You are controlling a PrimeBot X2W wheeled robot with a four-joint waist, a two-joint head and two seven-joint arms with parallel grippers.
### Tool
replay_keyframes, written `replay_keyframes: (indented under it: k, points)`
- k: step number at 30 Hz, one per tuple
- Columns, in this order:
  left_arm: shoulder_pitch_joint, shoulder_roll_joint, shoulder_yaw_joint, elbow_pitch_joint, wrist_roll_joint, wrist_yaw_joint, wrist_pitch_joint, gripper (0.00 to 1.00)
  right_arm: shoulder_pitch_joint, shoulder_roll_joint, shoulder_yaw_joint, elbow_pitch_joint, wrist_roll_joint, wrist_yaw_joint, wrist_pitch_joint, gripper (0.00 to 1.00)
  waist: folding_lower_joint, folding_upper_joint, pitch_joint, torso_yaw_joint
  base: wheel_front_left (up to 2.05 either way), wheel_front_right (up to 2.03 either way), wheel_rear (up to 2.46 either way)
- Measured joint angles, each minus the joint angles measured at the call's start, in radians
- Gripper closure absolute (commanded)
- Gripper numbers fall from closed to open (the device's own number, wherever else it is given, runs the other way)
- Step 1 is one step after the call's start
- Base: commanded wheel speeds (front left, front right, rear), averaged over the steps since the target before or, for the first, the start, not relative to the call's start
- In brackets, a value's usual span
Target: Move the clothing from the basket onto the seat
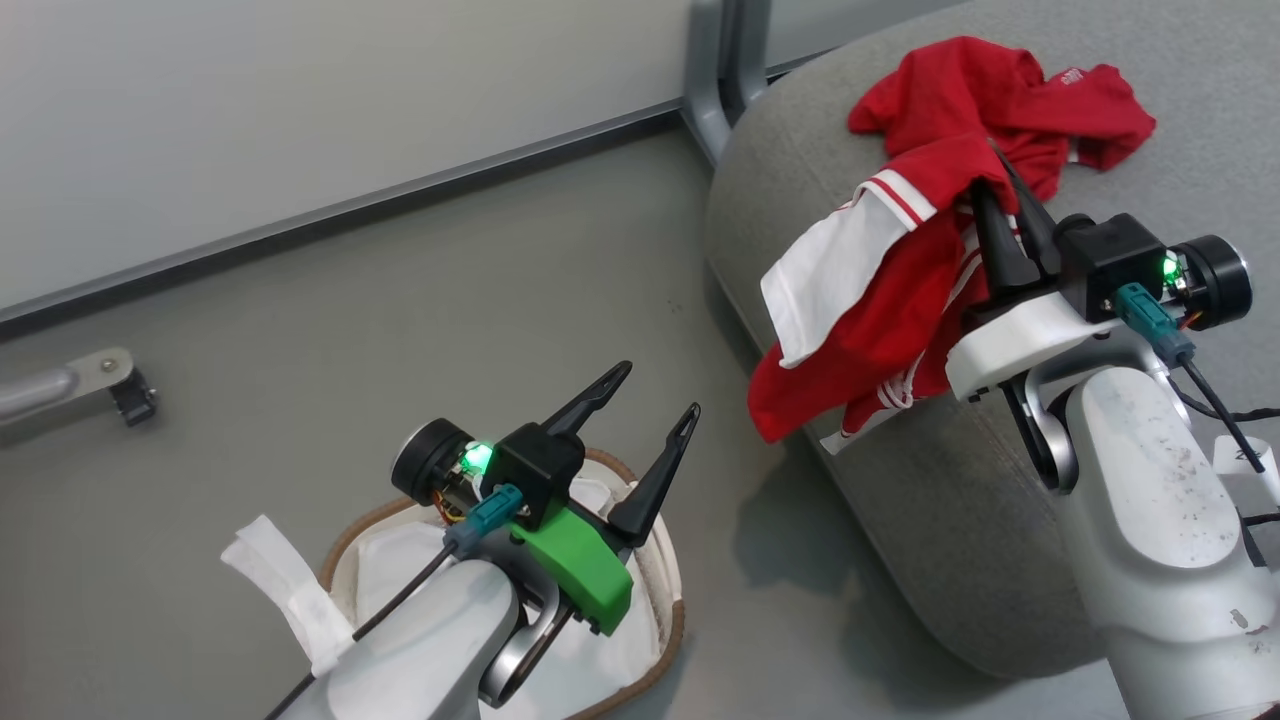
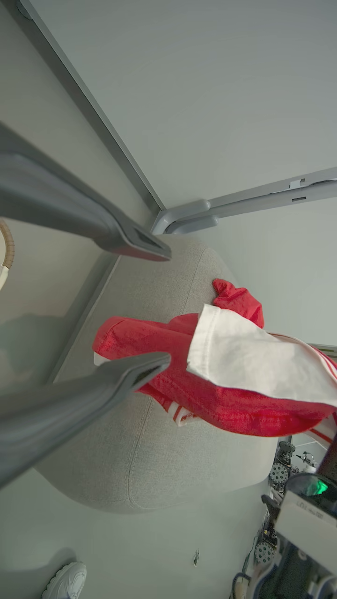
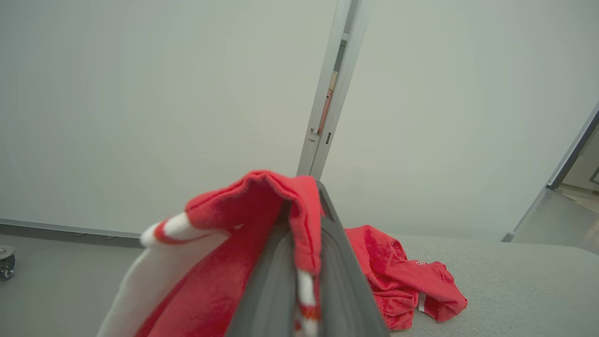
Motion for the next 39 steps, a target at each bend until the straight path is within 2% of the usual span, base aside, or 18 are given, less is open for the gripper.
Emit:
replay_keyframes:
  k: [6, 12, 16, 22, 28, 35, 39]
  points:
    - [-0.015, 0.002, -0.01, 0.003, 0.014, -0.007, 0.0, 0.0, 0.023, 0.001, -0.011, -0.005, 0.001, 0.0, 0.0, 1.0, 0.0, 0.0, 0.042, -0.086, 0.0, 0.0, 0.0]
    - [-0.025, 0.001, -0.022, 0.0, 0.02, -0.008, 0.0, 0.0, 0.042, -0.002, -0.017, -0.002, 0.003, 0.0, -0.001, 1.0, 0.0, 0.0, 0.085, -0.14, 0.0, 0.0, 0.0]
    - [-0.029, 0.001, -0.03, -0.006, 0.023, -0.012, 0.0, 0.0, 0.042, -0.006, -0.027, -0.001, 0.003, 0.0, -0.001, 1.0, 0.0, 0.0, 0.109, -0.146, 0.0, 0.0, 0.0]
    - [-0.034, 0.0, -0.042, -0.021, 0.033, -0.011, 0.007, 0.0, -0.027, -0.046, -0.011, 0.008, 0.009, 0.0, 0.007, 1.0, 0.0, 0.0, 0.127, -0.115, 0.0, 0.0, 0.0]
    - [-0.042, 0.008, -0.049, -0.043, 0.044, -0.005, 0.014, 0.0, -0.191, -0.134, -0.016, 0.017, 0.069, 0.0, 0.076, 1.0, 0.0, 0.0, 0.159, -0.071, 0.0, 0.0, 0.0]
    - [-0.083, 0.024, -0.05, -0.076, 0.06, 0.006, 0.033, 0.0, -0.44, -0.307, -0.057, -0.009, 0.087, 0.0, 0.19, 1.0, 0.0, 0.0, 0.231, -0.021, 0.0, 0.0, 0.0]
    - [-0.116, 0.027, -0.055, -0.103, 0.074, 0.007, 0.043, 0.0, -0.554, -0.432, -0.122, -0.014, 0.079, 0.0, 0.261, 1.0, 0.0, 0.0, 0.283, 0.016, 0.0, 0.0, 0.0]
